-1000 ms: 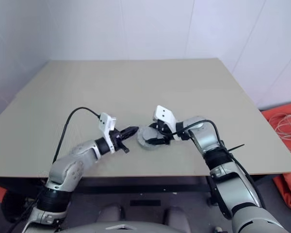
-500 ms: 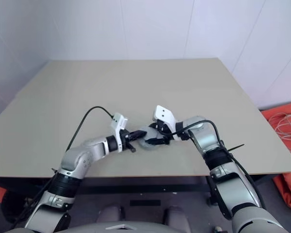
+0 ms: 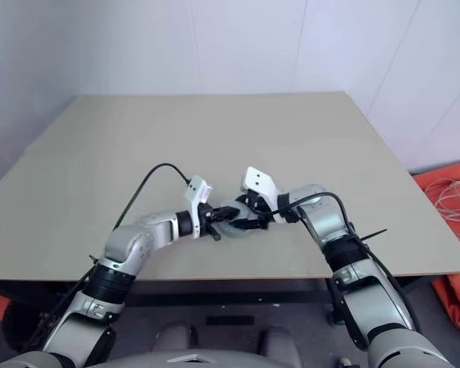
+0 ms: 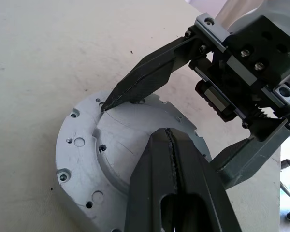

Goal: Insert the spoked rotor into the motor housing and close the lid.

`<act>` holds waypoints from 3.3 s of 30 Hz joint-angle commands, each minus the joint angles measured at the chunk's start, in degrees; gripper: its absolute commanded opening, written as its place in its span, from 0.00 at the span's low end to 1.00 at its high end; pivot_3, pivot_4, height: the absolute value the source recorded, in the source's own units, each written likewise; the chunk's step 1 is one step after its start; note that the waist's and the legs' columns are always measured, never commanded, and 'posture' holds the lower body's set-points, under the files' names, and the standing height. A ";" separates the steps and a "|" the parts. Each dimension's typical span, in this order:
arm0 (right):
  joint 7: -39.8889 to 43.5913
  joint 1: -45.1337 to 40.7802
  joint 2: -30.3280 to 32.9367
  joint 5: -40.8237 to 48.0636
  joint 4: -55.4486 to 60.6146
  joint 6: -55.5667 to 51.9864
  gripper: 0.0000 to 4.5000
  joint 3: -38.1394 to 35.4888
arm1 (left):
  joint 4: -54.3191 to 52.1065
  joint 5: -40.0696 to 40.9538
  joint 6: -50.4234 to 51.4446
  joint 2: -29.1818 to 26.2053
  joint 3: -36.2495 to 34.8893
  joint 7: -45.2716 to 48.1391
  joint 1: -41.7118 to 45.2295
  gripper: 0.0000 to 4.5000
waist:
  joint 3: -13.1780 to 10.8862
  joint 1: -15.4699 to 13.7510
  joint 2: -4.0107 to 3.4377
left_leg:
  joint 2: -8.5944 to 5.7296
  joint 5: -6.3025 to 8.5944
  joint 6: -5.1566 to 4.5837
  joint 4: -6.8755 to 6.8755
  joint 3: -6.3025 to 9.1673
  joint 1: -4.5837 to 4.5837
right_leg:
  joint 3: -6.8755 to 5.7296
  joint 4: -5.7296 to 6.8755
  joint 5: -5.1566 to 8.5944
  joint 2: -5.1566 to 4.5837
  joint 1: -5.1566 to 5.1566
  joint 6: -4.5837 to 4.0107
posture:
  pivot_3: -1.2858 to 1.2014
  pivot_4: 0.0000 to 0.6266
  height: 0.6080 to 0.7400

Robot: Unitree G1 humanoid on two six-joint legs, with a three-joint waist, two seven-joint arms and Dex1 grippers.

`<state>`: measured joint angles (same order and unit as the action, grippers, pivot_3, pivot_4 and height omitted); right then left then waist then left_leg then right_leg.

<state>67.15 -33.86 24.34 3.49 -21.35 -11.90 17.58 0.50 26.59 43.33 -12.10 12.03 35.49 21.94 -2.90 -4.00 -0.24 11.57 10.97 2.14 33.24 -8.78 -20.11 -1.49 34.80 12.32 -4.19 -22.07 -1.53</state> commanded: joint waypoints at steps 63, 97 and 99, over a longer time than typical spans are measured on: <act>-3.34 -8.92 6.91 22.29 -1.76 -63.22 0.99 -9.44 | 0.45 -1.63 1.40 2.08 -0.19 -2.04 -2.24 0.00 | -0.05 -1.53 -0.10 | -0.04 -0.01 0.03 -0.16 -0.01 -0.03 | -0.01 -0.10 0.06 -0.03 -0.05 -0.04 | 0.52 0.00 1.00; -8.68 -11.51 -4.69 29.07 -14.01 -72.15 0.99 -22.49 | -2.09 -1.19 2.44 2.47 -1.39 -3.92 -4.30 0.00 | -0.04 -0.53 -0.13 | 0.14 -0.09 0.19 -0.33 -0.19 0.03 | -0.03 -0.05 0.12 0.05 -0.21 -0.14 | 0.52 0.00 1.00; -10.27 -11.51 -5.63 29.43 -13.57 -72.86 0.99 -24.84 | -2.27 -1.18 2.50 2.46 -1.35 -4.02 -4.46 0.00 | -0.04 -0.24 -0.13 | 0.14 -0.10 0.20 -0.38 -0.19 0.03 | -0.03 -0.05 0.12 0.05 -0.22 -0.14 | 0.52 0.00 1.00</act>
<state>56.54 -43.25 21.36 28.34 -36.91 -83.90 -4.70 -2.95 26.34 43.99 -9.45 9.81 32.34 18.65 -2.94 -4.24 -0.37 11.71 10.86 2.34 32.84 -8.98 -20.08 -1.52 34.75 12.44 -4.14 -22.30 -1.67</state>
